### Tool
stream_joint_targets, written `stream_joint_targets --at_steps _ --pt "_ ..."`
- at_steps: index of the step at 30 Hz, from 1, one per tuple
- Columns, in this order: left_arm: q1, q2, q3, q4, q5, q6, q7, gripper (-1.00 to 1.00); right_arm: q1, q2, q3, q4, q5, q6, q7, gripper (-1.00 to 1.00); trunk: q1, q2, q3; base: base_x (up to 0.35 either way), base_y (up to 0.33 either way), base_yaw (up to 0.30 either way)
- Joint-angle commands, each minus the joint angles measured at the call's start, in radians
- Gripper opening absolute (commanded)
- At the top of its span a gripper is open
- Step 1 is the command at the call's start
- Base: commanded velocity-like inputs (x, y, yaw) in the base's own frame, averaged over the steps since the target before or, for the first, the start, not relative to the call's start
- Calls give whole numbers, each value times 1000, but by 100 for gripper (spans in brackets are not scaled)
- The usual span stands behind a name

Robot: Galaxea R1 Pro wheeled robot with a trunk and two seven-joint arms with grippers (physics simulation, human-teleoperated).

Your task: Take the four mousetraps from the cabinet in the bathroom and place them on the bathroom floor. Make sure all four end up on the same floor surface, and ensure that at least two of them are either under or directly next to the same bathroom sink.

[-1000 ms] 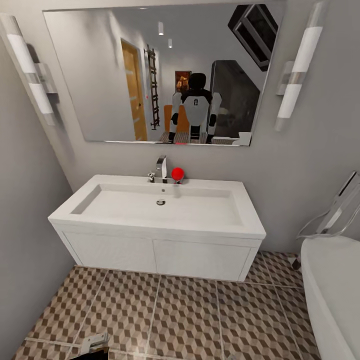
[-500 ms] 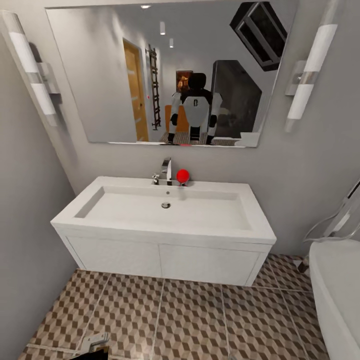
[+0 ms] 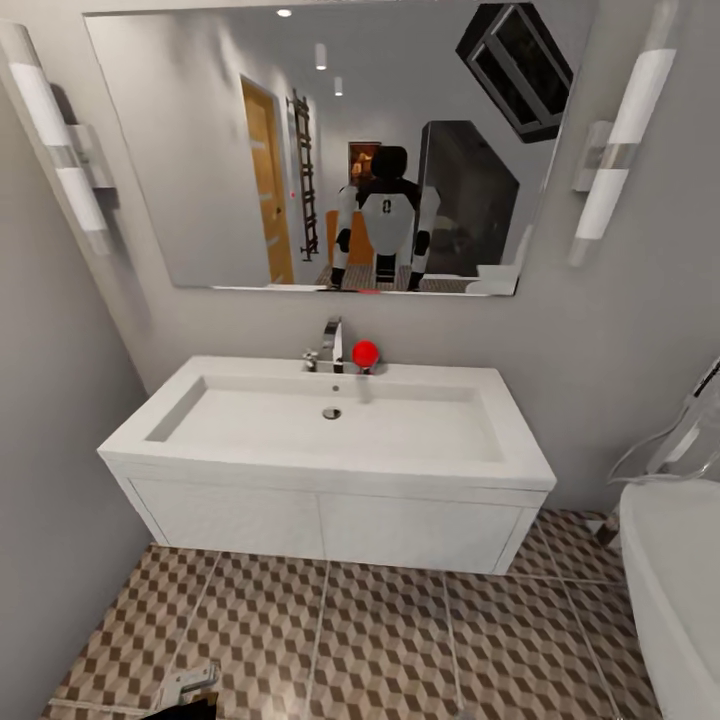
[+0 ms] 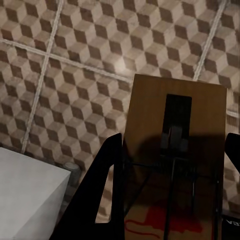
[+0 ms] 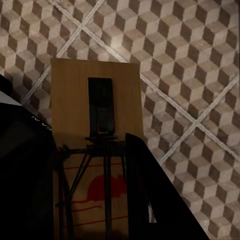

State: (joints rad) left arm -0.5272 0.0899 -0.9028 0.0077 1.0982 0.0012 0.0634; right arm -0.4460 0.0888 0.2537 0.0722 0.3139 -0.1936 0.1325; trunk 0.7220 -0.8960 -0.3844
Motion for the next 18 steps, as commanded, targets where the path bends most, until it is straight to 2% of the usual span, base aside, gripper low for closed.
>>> stream_joint_targets --at_steps 1,8,14,18 --pt "0 0 -8 0 5 0 4 -100 -2 0 4 4 1 -7 0 -100 0 -1 0 0 0 -221" --pt "0 -1 -8 0 5 0 4 -100 -2 0 4 4 1 -7 0 -100 0 -1 5 0 0 -231" --pt "0 0 -8 0 5 0 4 -100 -2 0 4 3 1 -7 -1 -100 0 -1 5 15 9 -28" --pt "0 2 -8 0 5 0 4 -100 -2 0 4 3 1 -7 -1 -100 0 -1 5 185 139 -2"
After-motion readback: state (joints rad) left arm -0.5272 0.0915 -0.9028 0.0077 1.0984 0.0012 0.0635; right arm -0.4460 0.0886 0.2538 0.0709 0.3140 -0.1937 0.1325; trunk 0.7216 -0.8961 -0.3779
